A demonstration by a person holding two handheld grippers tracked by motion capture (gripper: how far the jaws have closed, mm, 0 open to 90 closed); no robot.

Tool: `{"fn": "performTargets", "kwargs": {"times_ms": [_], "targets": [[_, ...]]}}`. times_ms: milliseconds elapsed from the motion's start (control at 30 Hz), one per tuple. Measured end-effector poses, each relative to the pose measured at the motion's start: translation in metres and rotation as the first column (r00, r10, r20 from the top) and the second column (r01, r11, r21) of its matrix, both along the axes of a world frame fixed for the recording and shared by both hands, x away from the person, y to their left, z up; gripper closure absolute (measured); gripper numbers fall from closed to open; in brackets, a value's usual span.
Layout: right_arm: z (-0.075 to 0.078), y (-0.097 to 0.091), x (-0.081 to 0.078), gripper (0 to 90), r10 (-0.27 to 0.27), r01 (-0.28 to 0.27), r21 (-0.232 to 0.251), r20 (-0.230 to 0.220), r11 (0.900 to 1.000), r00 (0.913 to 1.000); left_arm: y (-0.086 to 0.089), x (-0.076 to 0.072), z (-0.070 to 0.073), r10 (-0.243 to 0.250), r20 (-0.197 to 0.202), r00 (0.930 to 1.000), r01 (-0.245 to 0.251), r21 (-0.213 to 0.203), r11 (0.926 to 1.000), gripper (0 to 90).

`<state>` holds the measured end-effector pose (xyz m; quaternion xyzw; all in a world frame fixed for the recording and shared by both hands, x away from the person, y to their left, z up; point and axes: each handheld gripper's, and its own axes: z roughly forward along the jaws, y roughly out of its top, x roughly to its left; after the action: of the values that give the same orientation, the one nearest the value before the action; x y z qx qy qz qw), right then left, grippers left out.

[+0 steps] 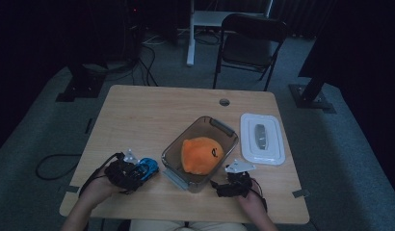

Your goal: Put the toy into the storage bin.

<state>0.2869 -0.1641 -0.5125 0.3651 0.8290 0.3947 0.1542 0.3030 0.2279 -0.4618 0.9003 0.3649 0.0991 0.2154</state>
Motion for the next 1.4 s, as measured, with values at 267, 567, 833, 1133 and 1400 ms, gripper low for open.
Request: {"fn": "performTargets", "kwargs": {"times_ms": [267, 567, 833, 1133, 1400], "targets": [[0.002, 0.027, 0.005, 10.9, -0.012, 0.013, -0.036, 0.025, 0.9993, 0.9996, 0.013, 0.013, 0.031, 0.018, 0.042, 0.9989, -0.019, 0.008, 0.9998, 28.5], [-0.004, -0.004, 0.000, 10.9, -0.064, 0.065, -0.048, 0.007, 0.9968, 0.9979, 0.010, 0.026, 0.073, 0.038, 0.104, 0.9938, -0.038, -0.005, 0.9993, 28.5], [-0.014, -0.013, -0.005, 10.9, -0.067, 0.066, -0.087, -0.005, 0.9940, 0.9978, 0.001, 0.034, 0.102, 0.026, 0.136, 0.9903, -0.023, -0.027, 0.9994, 28.5], [-0.014, -0.014, -0.004, 10.9, -0.071, 0.069, -0.077, -0.015, 0.9946, 0.9974, -0.028, 0.046, 0.121, -0.029, 0.148, 0.9885, 0.036, -0.047, 0.9982, 28.5], [-0.014, -0.015, -0.004, 10.9, -0.072, 0.070, -0.073, -0.023, 0.9949, 0.9972, -0.061, 0.056, 0.125, -0.098, 0.140, 0.9852, 0.105, -0.041, 0.9936, 28.5]]}}
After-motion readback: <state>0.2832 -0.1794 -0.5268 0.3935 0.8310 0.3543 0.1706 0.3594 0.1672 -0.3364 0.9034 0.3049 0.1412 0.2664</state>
